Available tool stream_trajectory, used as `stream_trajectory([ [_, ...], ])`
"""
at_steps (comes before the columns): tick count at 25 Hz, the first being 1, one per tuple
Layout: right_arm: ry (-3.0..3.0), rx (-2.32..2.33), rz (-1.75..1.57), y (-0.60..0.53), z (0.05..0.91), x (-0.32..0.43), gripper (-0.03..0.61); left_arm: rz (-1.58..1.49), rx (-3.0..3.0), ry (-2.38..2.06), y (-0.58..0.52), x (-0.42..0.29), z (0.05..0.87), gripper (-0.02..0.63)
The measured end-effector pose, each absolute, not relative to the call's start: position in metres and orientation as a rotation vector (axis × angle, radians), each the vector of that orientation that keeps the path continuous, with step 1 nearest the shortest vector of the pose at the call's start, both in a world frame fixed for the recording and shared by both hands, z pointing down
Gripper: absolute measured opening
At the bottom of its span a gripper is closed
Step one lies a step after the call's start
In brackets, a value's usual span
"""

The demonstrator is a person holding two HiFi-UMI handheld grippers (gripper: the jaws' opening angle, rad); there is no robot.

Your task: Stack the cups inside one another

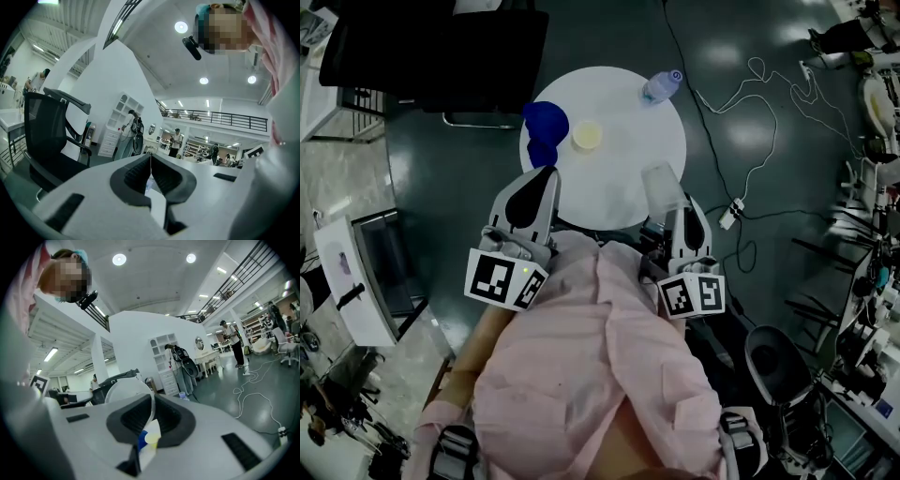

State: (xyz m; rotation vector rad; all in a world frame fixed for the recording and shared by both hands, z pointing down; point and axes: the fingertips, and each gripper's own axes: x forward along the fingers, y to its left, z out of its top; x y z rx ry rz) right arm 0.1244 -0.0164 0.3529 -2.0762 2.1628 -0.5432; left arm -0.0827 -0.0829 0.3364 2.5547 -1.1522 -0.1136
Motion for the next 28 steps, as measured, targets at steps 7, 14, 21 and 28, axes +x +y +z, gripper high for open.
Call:
stream_trajectory([
  [7,2.160,-2.085,-0.542,-0.018,0.354,0.126,0.040,-0.118,2.556,-1.136,-0.086,-0.080,0.337,0.019],
  [14,2.185,-2.073,-0.537,-0.023,0.353,0.123,0.040,-0.126,2.551,-1.148,-0.088,-0.082,0.337,0.018],
  [21,2.197,-2.064,-0.540,-0.024,0.351,0.119,0.040,-0.136,2.536,-1.169,-0.087,-0.088,0.336,0.019],
  [28,2.172,-2.087,-0.539,-0.024,0.348,0.131,0.040,-0.139,2.534,-1.174,-0.087,-0.089,0.335,0.019],
])
